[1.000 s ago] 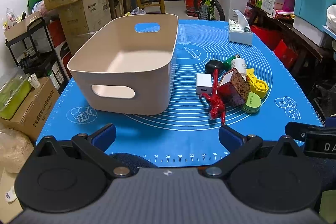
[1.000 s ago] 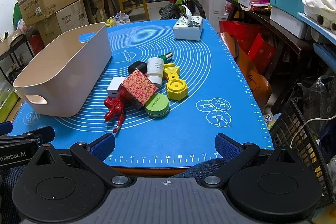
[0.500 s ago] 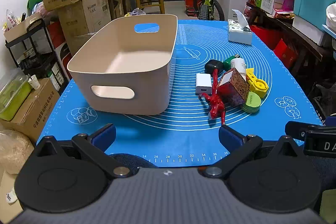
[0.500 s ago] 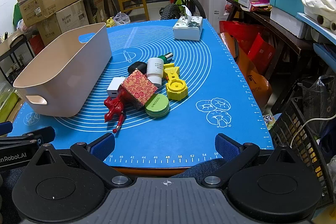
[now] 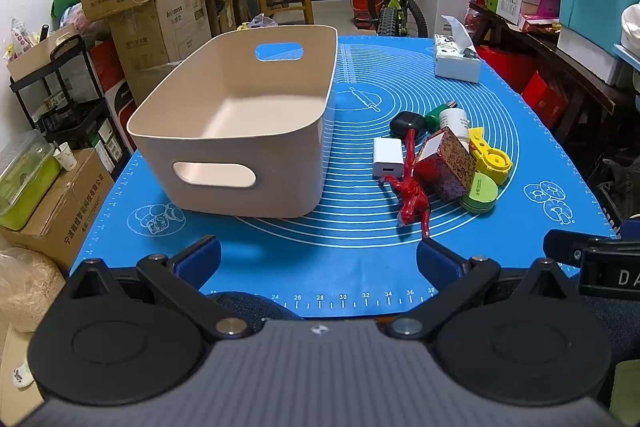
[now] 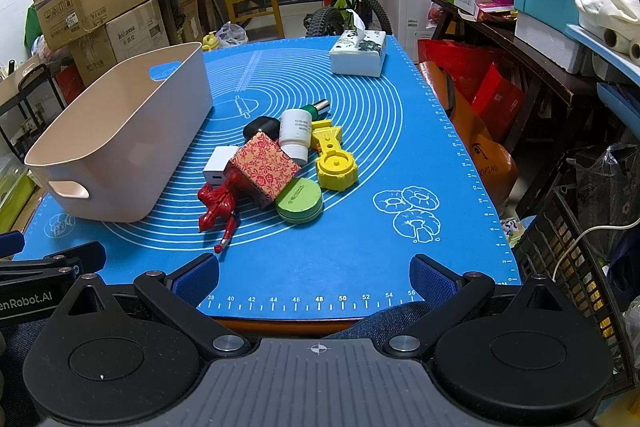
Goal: Organize rigid objects
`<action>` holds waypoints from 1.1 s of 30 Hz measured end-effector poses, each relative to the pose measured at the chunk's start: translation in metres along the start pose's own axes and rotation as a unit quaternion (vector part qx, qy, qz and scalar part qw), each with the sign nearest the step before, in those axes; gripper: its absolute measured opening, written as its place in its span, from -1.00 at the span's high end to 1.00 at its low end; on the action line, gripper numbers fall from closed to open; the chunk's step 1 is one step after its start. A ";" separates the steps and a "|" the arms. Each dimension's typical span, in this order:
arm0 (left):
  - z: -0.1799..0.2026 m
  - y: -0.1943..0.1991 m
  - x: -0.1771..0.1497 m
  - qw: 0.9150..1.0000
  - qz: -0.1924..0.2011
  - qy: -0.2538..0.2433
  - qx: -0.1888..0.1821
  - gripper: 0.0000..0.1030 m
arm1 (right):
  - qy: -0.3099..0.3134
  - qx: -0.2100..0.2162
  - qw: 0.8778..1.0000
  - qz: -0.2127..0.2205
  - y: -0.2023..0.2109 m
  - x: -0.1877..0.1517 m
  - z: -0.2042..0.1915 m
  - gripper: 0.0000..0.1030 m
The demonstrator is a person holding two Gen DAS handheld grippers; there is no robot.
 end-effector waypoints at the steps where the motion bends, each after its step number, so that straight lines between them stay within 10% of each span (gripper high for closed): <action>1: 0.000 0.000 0.000 1.000 0.000 0.000 0.000 -1.00 | 0.000 0.000 1.000 0.000 0.000 0.000 0.000 -0.95; 33: -0.036 0.002 0.047 0.999 0.022 0.028 0.028 -1.00 | 0.001 0.020 0.999 0.031 0.005 0.027 -0.005 -0.95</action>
Point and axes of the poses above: each gripper's, at about its wrist camera, not at the fingertips, and y roughly against the way its jaws point, z to its right, x to its top, the point moved 4 cm from there along -y, roughly the way its jaws point, and after that the axes turned 1 degree about z, right-handed, at the moved point
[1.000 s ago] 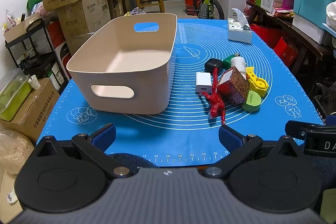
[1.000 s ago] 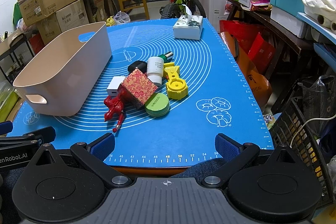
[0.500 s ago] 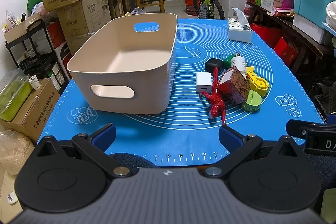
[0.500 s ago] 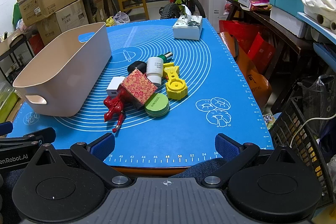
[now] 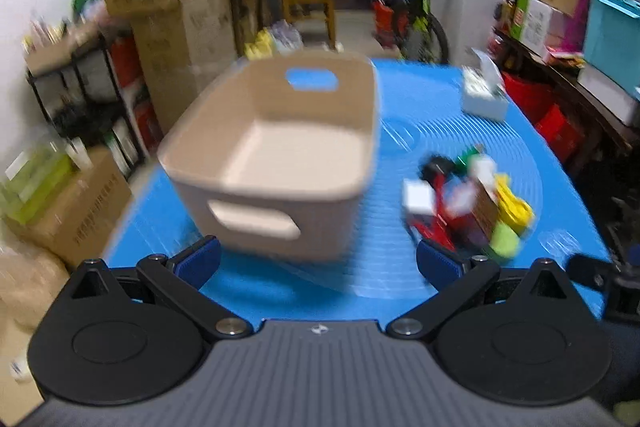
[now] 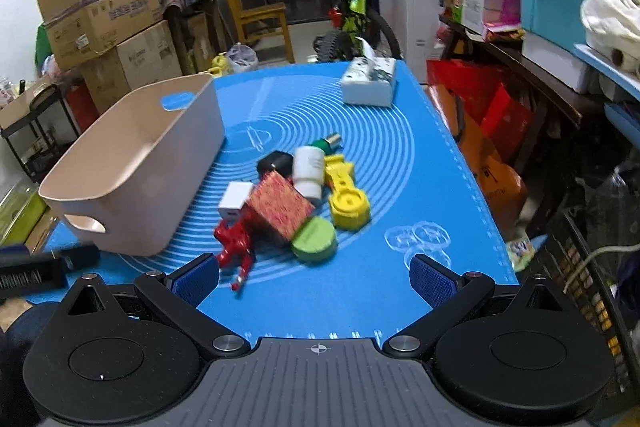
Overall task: Organize rigid objects
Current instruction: 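Clamp the beige bin rim with the left tool while the right tool grasps the red floral box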
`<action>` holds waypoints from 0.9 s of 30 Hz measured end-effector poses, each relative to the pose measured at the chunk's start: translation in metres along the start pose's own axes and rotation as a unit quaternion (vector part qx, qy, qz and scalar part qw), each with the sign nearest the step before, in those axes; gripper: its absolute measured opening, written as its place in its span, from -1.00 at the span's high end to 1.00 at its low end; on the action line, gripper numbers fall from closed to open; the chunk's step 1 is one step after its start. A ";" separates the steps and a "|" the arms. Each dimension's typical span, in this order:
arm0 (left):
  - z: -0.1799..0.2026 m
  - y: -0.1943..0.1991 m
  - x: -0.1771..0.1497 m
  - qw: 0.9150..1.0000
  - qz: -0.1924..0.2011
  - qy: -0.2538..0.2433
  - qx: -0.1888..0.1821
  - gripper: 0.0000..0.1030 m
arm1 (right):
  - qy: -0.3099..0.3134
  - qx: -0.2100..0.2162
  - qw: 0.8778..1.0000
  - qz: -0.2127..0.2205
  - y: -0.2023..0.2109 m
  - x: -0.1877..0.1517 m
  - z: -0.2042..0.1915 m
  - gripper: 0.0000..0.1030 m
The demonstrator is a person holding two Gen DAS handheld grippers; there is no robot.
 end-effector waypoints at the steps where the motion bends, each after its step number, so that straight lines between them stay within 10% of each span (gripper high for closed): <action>1: -0.006 -0.002 0.008 1.000 0.008 -0.003 0.009 -1.00 | 0.003 0.003 1.000 0.002 -0.003 0.004 -0.002 -0.95; 11: -0.075 -0.059 0.064 1.000 -0.012 0.008 0.024 -1.00 | 0.001 0.024 1.000 -0.003 -0.053 0.048 -0.020 -0.95; 27: -0.127 -0.136 0.060 0.995 -0.093 -0.026 0.018 -0.97 | -0.052 -0.005 0.994 -0.097 -0.157 0.061 -0.029 -0.81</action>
Point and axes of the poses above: each gripper's, at about its wrist camera, not at the fingertips, and y roughly against the way its jaws point, z to its right, x to its top, the point moved 4 cm from there along -y, roughly the way its jaws point, and after that the axes turned 1 degree about z, right-handed, at the moved point
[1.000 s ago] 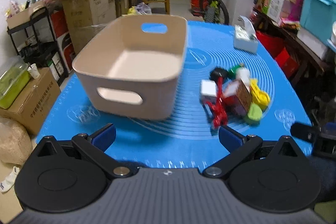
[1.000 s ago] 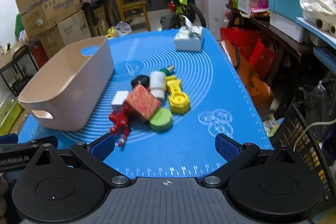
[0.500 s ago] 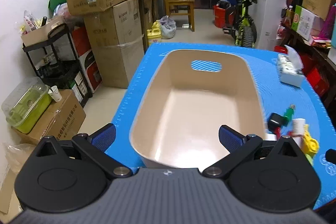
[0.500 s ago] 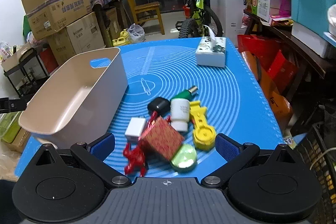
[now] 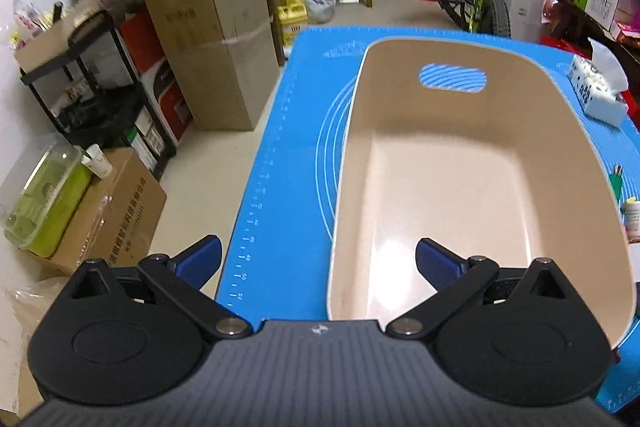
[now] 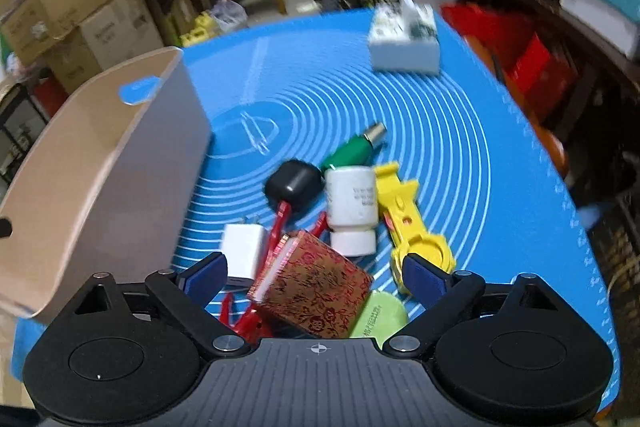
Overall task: Organize rigid objects
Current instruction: 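Clamp the beige bin rim with the left tool while the right tool grasps the red floral box, then carry the red floral box into the bin with the right tool and release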
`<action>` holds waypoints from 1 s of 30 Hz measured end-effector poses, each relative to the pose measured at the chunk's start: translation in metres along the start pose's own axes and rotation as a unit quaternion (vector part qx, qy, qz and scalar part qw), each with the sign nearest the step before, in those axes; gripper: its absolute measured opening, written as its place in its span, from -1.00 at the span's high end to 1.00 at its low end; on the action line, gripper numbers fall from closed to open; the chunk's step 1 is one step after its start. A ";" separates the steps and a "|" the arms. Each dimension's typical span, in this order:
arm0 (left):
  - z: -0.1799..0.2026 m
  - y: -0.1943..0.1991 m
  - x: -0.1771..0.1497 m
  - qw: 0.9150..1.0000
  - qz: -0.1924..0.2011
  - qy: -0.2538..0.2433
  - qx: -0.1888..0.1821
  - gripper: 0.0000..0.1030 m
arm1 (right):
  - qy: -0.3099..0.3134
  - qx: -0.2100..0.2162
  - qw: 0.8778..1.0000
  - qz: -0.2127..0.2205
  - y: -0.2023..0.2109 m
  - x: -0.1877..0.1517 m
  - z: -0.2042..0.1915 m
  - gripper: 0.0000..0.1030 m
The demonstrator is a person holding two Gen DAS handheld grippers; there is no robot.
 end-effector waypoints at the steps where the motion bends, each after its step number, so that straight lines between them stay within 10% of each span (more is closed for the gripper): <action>1: -0.002 -0.002 -0.002 1.000 -0.005 0.000 -0.002 -0.90 | -0.006 -0.001 1.000 -0.006 -0.004 -0.001 0.002 -0.79; 14: -0.011 -0.017 -0.010 0.997 -0.072 0.020 -0.036 0.45 | -0.021 -0.003 0.999 -0.049 -0.030 -0.007 -0.001 -0.48; 22: -0.011 -0.017 -0.008 0.995 -0.074 0.020 -0.058 0.87 | -0.014 -0.003 0.999 -0.036 -0.026 -0.003 -0.002 -0.28; 30: -0.008 -0.018 -0.008 0.996 -0.074 0.016 -0.056 0.88 | 0.007 -0.011 1.000 -0.006 -0.013 -0.001 -0.009 -0.27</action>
Point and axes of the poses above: each gripper's, at about its wrist camera, not at the fingertips, and y roughly against the way its jaws point, z to its right, x to its top, the point moved 4 cm from there along -y, roughly the way its jaws point, and after that the axes turned 1 degree about z, right-handed, at the moved point
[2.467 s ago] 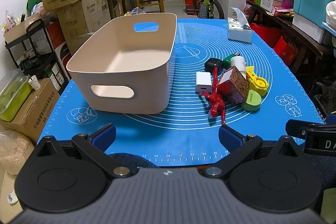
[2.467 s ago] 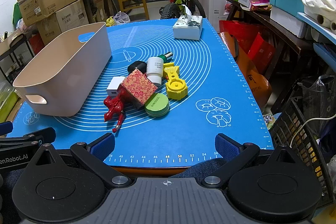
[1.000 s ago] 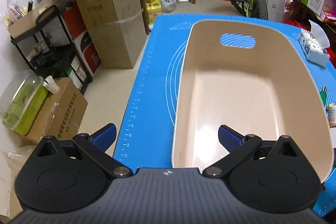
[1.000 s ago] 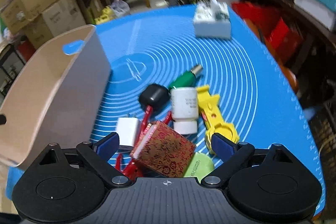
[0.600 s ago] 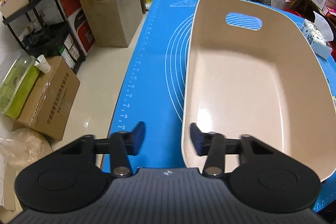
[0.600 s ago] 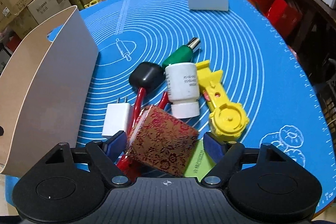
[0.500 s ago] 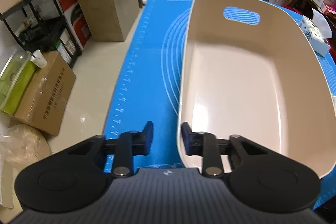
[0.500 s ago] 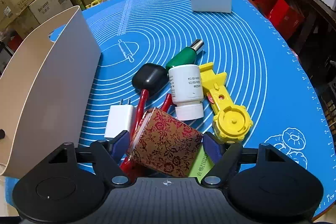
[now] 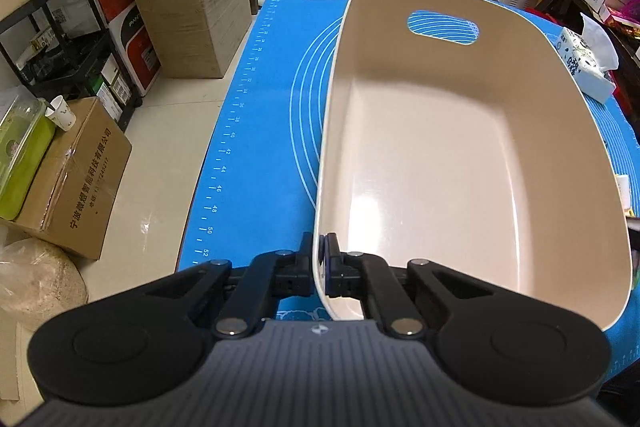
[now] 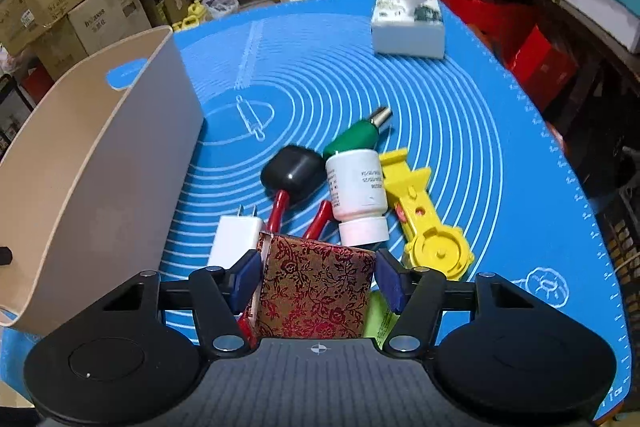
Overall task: Organize rigid objects
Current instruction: 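Carry the red floral box into the bin with the right tool and release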
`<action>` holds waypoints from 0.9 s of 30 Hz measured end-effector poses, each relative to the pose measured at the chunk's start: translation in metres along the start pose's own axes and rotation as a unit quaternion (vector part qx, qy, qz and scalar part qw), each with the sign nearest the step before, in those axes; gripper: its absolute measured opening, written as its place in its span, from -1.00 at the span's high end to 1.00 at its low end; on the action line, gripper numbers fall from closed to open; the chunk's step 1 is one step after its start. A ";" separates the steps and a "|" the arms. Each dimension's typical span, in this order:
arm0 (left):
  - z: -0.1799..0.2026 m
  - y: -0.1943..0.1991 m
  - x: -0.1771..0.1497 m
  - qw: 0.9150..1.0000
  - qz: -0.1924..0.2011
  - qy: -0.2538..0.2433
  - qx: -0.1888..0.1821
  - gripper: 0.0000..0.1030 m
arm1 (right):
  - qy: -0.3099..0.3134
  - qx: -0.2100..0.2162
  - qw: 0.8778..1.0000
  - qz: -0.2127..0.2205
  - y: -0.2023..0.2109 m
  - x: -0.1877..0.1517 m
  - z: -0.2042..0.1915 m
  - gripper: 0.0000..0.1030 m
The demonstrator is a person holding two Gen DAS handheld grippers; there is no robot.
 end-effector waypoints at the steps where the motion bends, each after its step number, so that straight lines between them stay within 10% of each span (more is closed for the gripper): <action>1: 0.000 0.000 0.000 1.000 0.000 0.000 0.000 0.88 | 0.001 -0.001 1.000 0.005 0.003 0.001 0.000 -0.26; 14: -0.001 -0.001 0.000 1.000 0.000 -0.003 0.002 0.88 | 0.015 0.014 0.994 0.107 0.050 0.046 -0.016 -0.23; 27: 0.000 0.000 0.001 1.000 0.000 -0.004 0.003 0.88 | 0.053 0.116 0.974 0.185 0.081 0.096 -0.094 -0.23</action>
Point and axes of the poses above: each gripper's, at about its wrist camera, not at the fingertips, and y roughly against the way its jaws point, z to its right, x to its top, the point moved 4 cm from there along -y, roughly the way its jaws point, and after that the axes turned 1 degree about z, right-handed, at the moved point
